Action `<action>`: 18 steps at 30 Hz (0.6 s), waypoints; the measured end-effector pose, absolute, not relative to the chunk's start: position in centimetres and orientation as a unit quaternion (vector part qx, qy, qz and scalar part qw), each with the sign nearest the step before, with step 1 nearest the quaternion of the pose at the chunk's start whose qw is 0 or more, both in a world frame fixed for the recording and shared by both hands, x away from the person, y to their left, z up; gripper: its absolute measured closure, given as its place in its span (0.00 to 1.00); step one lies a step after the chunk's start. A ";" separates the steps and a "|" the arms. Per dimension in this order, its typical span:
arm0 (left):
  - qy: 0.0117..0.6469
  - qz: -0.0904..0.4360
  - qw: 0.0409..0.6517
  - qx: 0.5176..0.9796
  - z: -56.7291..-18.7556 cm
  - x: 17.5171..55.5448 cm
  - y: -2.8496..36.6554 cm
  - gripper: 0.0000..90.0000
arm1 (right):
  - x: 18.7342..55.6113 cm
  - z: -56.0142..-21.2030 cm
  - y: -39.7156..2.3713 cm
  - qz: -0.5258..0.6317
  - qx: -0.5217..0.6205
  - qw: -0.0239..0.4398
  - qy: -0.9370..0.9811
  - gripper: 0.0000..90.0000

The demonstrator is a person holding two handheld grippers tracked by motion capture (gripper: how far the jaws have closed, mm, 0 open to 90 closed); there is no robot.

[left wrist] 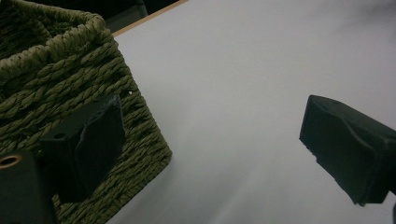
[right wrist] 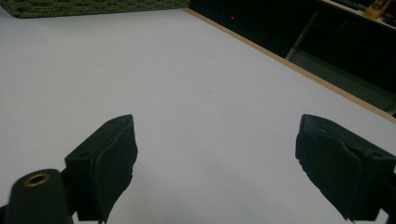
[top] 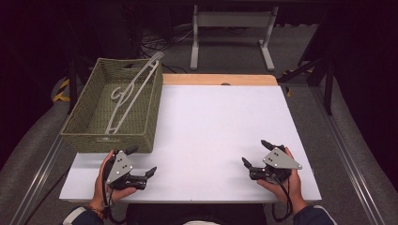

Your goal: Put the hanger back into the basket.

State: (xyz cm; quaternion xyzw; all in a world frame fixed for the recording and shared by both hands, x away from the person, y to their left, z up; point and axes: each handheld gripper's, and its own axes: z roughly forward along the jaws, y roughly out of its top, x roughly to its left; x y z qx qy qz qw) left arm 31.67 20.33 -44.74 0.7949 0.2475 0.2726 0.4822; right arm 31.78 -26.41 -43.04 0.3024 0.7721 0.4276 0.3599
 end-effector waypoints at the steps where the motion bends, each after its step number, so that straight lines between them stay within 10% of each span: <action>1: 0.248 0.272 0.482 0.795 -44.7 31.7 20.3 0.08 | 31.8 -43.1 -26.4 0.426 0.303 0.359 0.774 0.15; 18: 0.241 0.264 0.480 0.801 -44.9 31.6 19.9 0.08 | 31.6 -42.9 -26.3 0.426 0.302 0.364 0.772 0.15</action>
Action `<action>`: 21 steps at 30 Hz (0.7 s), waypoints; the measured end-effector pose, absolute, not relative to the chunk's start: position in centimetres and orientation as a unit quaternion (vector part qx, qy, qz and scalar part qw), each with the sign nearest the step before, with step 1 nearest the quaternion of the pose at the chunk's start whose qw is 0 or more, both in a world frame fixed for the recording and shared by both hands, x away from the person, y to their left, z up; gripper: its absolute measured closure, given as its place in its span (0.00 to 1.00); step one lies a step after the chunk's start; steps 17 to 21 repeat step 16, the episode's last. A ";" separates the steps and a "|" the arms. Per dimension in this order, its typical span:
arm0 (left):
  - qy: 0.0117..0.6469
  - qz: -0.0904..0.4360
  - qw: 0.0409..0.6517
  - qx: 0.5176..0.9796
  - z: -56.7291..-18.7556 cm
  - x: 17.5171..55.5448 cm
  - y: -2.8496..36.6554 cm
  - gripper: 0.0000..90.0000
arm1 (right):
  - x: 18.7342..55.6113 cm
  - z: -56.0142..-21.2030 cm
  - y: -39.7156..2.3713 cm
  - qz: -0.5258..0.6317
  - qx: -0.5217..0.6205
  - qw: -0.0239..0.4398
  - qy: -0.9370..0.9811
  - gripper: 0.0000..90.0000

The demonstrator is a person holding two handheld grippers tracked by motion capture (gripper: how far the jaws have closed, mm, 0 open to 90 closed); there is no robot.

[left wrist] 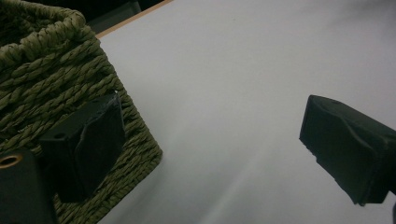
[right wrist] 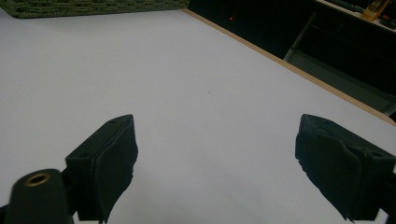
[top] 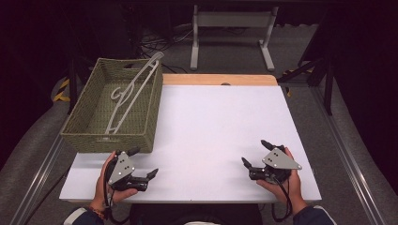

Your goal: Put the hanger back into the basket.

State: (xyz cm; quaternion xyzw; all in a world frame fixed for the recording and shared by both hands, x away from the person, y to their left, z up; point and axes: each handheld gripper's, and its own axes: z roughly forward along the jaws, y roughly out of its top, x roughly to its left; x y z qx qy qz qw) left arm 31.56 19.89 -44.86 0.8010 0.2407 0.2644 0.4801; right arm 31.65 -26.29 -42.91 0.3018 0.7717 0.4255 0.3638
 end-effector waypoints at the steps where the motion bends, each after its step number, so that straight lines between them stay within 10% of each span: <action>1: 0.241 0.263 0.480 0.801 -44.9 31.6 19.9 0.08 | 31.7 -42.9 -26.3 0.425 0.302 0.364 0.772 0.15; 21: 0.252 0.256 0.460 0.812 -45.3 32.2 19.9 0.08 | 31.9 -42.9 -26.8 0.424 0.308 0.362 0.771 0.15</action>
